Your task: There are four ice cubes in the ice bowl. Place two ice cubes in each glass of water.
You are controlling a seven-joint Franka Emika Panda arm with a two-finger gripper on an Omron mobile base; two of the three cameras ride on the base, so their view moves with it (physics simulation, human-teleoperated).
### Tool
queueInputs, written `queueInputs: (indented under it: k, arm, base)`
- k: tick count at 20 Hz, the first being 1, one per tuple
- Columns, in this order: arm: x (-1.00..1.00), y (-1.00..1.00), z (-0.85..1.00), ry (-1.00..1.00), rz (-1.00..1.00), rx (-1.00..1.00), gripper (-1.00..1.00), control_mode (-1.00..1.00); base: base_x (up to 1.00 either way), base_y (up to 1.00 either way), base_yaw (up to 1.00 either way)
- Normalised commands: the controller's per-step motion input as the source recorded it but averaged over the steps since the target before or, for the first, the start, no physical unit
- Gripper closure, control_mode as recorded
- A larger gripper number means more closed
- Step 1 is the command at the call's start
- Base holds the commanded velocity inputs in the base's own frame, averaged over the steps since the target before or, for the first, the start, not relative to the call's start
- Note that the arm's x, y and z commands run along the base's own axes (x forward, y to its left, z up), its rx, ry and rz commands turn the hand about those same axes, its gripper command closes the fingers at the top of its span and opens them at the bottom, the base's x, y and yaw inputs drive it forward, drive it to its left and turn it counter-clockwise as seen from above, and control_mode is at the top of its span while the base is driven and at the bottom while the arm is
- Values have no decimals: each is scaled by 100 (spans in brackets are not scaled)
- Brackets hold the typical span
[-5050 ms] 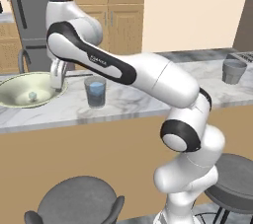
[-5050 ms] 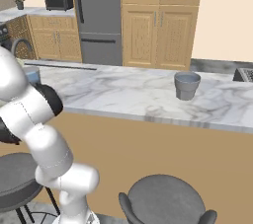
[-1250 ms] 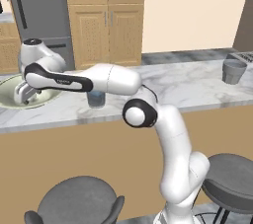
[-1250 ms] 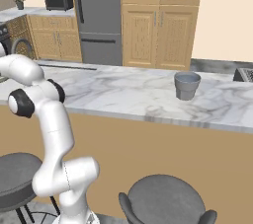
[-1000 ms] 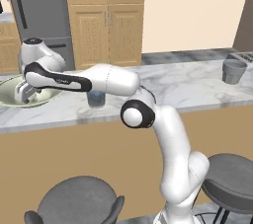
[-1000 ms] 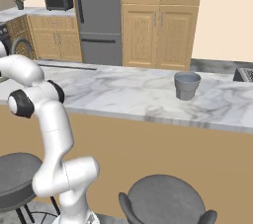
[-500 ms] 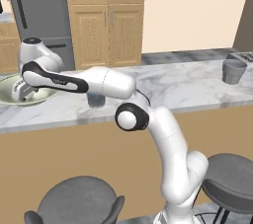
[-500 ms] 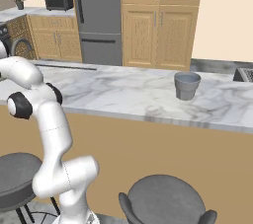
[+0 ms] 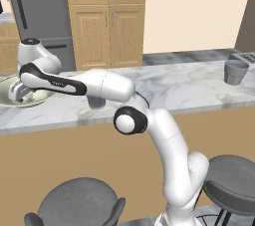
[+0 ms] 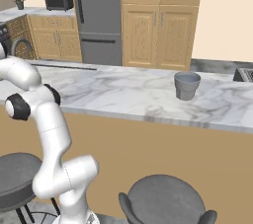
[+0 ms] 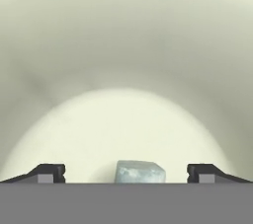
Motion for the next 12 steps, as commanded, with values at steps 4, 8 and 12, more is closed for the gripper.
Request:
queueInputs:
  k: [4,8,12]
  arm:
    - [3,6,-30,9,0,0,-100,-100]
    - [23,1,-40,7,0,0,-100,-100]
    - [30,5,-31,2,0,0,-100,-100]
  base:
    - [0,0,0]
    - [0,0,0]
    - [0,0,0]
